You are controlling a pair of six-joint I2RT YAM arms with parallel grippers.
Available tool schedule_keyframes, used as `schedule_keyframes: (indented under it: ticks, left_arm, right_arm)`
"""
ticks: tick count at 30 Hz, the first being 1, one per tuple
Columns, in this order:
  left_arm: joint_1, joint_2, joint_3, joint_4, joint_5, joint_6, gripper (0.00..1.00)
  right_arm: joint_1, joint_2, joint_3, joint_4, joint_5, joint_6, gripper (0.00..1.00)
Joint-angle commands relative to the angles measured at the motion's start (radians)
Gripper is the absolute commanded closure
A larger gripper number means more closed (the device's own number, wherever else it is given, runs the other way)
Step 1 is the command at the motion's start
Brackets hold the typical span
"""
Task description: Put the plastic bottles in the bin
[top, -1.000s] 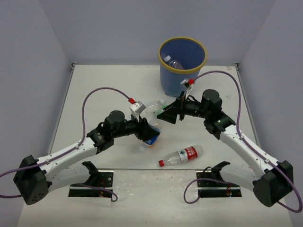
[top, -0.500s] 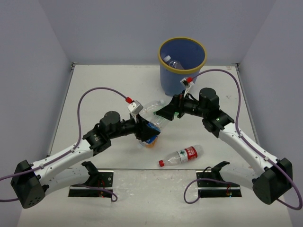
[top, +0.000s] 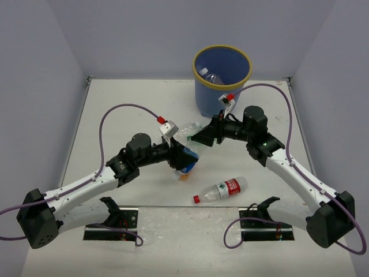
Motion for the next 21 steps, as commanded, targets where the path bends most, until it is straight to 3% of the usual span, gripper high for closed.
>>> schedule_keyframes:
  ticks: [1, 5, 6, 7, 9, 10, 12, 14, 21]
  left_arm:
    - [-0.002, 0.022, 0.069, 0.128, -0.035, 0.02, 1.0]
    - [-0.003, 0.035, 0.077, 0.122, -0.036, 0.023, 1.0]
    - [-0.002, 0.037, 0.08, 0.114, -0.041, 0.023, 0.93]
    - [-0.002, 0.039, 0.086, 0.102, -0.049, 0.024, 0.8]
    - [-0.002, 0.036, 0.087, 0.085, -0.054, 0.033, 0.14]
    - [-0.002, 0.035, 0.087, 0.072, -0.061, 0.035, 0.01]
    - [-0.002, 0.022, 0.087, 0.048, -0.077, 0.042, 0.0]
    - [-0.002, 0.001, 0.087, -0.009, -0.118, 0.05, 0.0]
    - [-0.002, -0.123, 0.029, -0.124, -0.3, 0.043, 0.0]
  right_arm:
    - [0.01, 0.022, 0.017, 0.029, -0.085, 0.011, 0.4]
    - [0.01, 0.017, 0.014, 0.04, -0.056, 0.01, 0.69]
    - [0.01, 0.015, 0.014, 0.04, -0.046, 0.009, 0.73]
    - [0.01, 0.01, 0.013, 0.041, -0.028, 0.008, 0.81]
    - [0.009, 0.003, 0.014, 0.039, 0.012, 0.004, 0.88]
    - [0.009, -0.001, 0.022, 0.035, 0.057, -0.003, 0.94]
    - [0.007, -0.004, 0.048, -0.007, 0.127, -0.023, 1.0]
    - [-0.005, -0.001, 0.109, -0.046, 0.232, -0.046, 1.0]
    - [-0.095, 0.037, 0.282, -0.112, 0.355, -0.097, 1.0]
